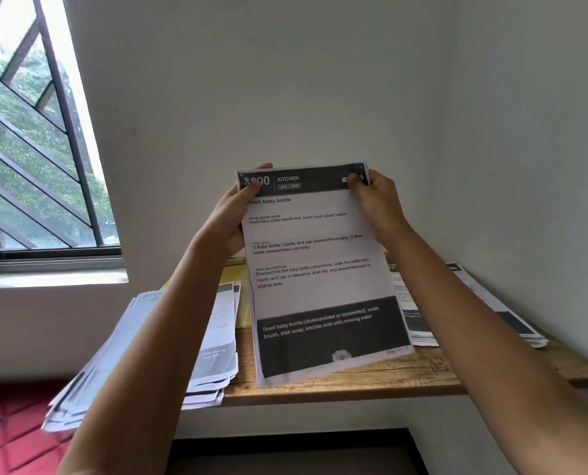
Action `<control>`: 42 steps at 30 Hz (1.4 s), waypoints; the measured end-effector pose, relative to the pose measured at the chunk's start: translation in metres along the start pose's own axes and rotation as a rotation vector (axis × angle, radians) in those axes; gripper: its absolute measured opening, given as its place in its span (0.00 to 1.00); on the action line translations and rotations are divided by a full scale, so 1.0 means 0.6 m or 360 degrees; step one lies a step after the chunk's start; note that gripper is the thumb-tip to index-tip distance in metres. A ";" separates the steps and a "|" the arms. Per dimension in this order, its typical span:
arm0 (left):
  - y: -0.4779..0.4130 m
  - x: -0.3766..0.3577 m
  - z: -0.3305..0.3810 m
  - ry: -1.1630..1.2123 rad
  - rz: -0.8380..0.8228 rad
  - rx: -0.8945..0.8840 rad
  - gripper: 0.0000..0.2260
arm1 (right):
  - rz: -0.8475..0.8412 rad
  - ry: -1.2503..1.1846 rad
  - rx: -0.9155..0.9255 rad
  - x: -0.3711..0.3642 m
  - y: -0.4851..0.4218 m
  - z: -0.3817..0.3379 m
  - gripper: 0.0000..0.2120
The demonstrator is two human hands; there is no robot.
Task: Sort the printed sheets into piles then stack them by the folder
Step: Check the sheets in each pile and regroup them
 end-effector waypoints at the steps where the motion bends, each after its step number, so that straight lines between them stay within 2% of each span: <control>1: 0.001 0.003 -0.002 0.0002 -0.0011 -0.0003 0.12 | -0.0013 -0.0028 -0.0060 -0.002 0.001 0.010 0.05; 7: 0.004 0.016 -0.039 0.0089 -0.0040 -0.0046 0.12 | -0.0131 -0.0457 -0.0450 -0.025 0.026 0.092 0.06; 10: 0.006 0.025 -0.080 0.0256 0.0008 0.0053 0.12 | -0.0262 -0.0417 -0.0661 -0.030 0.033 0.134 0.04; 12: 0.013 0.037 -0.112 0.0317 0.0100 0.0169 0.12 | -0.0279 -0.0359 -0.0711 -0.026 0.033 0.150 0.06; 14: 0.020 0.042 -0.139 0.0336 0.0147 0.0254 0.12 | -0.0228 -0.0192 -0.0619 -0.015 0.028 0.149 0.12; 16: 0.024 0.040 -0.160 0.0328 0.0139 0.0298 0.12 | -0.0192 0.0147 -0.0408 -0.007 0.020 0.138 0.16; 18: 0.026 0.039 -0.174 0.0304 0.0122 0.0292 0.12 | -0.0149 0.0313 -0.0266 -0.006 0.021 0.140 0.16; 22: 0.029 0.055 -0.192 0.0242 0.0149 0.0240 0.14 | -0.0068 0.0414 -0.0183 -0.006 0.038 0.160 0.16; 24: 0.031 0.064 -0.196 0.0207 0.0200 0.0224 0.14 | -0.0076 0.0253 -0.0217 -0.007 0.044 0.181 0.19; 26: 0.033 0.070 -0.199 0.0193 0.0242 0.0212 0.13 | -0.0139 -0.0067 -0.0339 -0.012 0.050 0.209 0.23; 28: 0.036 0.076 -0.204 0.0200 0.0276 0.0223 0.13 | -0.0244 -0.0263 -0.0460 -0.027 0.059 0.228 0.20; 34: 0.038 0.087 -0.216 0.0265 0.0295 0.0200 0.12 | -0.0122 0.0022 -0.0307 -0.033 0.062 0.233 0.15; 38: 0.039 0.088 -0.212 0.0213 0.0275 0.0149 0.11 | -0.0072 -0.0014 -0.0286 -0.034 0.069 0.251 0.16; 42: 0.045 0.101 -0.228 0.0179 0.0387 0.0173 0.12 | -0.0059 -0.0104 -0.0187 -0.034 0.071 0.254 0.16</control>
Point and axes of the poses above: each hand's wrist, its own y-axis away from the middle knuckle, its own x-axis out of the back of the hand, z = x × y, the point moved 10 cm from there along -y, towards the middle knuckle, and after that the axes turned 15 degrees about -z, right-handed, at the moved point
